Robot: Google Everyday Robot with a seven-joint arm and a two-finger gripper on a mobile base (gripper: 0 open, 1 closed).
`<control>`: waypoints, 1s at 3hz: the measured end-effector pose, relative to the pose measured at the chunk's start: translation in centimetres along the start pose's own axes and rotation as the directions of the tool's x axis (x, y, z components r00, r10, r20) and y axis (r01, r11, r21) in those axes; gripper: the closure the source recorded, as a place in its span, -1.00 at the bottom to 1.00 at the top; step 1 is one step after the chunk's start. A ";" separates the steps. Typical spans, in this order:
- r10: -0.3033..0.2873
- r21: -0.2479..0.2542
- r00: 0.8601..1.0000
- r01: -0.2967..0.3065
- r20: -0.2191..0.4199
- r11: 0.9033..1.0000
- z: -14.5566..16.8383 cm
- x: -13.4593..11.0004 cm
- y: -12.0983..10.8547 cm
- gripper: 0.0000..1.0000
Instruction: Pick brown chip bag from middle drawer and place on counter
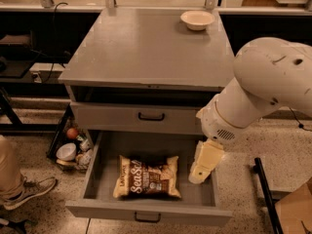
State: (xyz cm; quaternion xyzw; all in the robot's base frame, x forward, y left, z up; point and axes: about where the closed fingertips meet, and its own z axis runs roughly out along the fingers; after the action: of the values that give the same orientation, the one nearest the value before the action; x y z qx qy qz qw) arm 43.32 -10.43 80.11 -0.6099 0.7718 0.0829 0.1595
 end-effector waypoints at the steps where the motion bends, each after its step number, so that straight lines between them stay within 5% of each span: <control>1: 0.015 -0.010 1.000 -0.015 -0.007 1.000 0.9 0.3 0.1 -1.00; 3: 0.118 -0.034 0.993 -0.118 -0.021 0.992 13.0 3.7 -1.2 -1.00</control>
Offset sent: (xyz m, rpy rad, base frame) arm 0.0174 0.0026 -0.1476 -0.0142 0.1032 -0.1290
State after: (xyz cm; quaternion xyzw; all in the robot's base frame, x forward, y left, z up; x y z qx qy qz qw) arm 45.63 -9.96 66.73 -0.5667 0.8064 0.1000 0.1363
